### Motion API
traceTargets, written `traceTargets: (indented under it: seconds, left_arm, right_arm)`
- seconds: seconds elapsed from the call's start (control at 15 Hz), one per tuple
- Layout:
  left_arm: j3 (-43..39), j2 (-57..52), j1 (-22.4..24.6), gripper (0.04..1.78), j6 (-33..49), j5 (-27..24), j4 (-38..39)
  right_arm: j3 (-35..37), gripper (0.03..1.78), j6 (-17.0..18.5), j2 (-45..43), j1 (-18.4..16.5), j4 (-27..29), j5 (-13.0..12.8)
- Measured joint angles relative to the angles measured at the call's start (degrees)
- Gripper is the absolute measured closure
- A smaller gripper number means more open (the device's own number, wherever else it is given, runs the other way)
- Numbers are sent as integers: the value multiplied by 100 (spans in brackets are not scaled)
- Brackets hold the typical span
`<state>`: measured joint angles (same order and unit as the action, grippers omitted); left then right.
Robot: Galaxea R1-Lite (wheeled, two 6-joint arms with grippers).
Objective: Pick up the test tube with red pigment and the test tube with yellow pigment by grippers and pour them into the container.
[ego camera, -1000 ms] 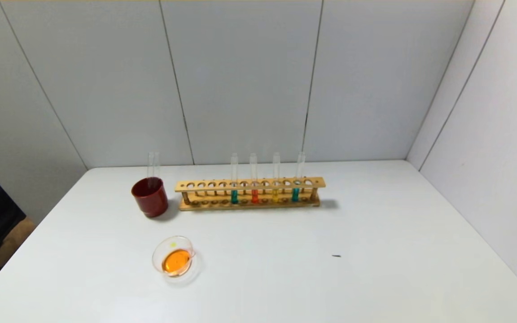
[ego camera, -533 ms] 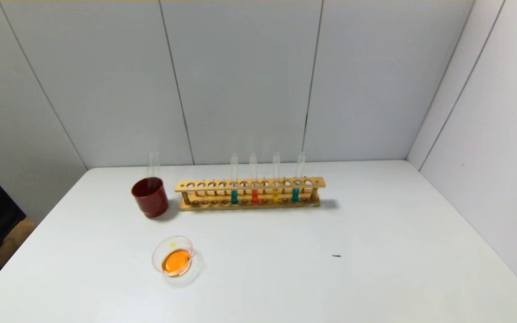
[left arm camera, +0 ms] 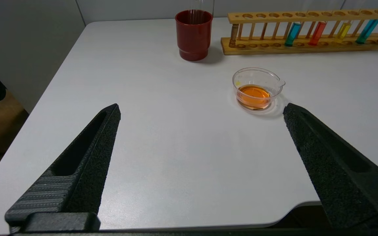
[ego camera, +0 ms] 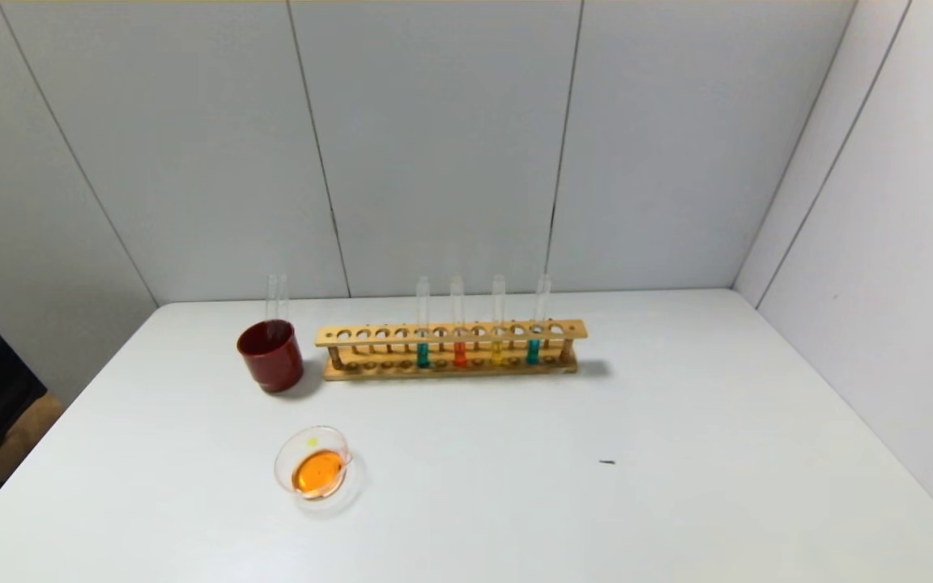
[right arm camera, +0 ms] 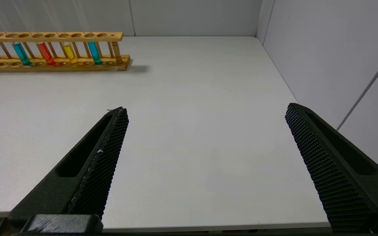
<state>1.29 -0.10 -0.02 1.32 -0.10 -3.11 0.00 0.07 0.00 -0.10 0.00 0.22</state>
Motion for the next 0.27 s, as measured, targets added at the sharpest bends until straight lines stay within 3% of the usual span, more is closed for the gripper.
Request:
traceTargets:
  seconds: [0.27]
  left_arm:
    - [2, 2, 5, 7, 6, 0, 5]
  right_arm:
    - [0, 6, 0, 0, 0, 0, 0]
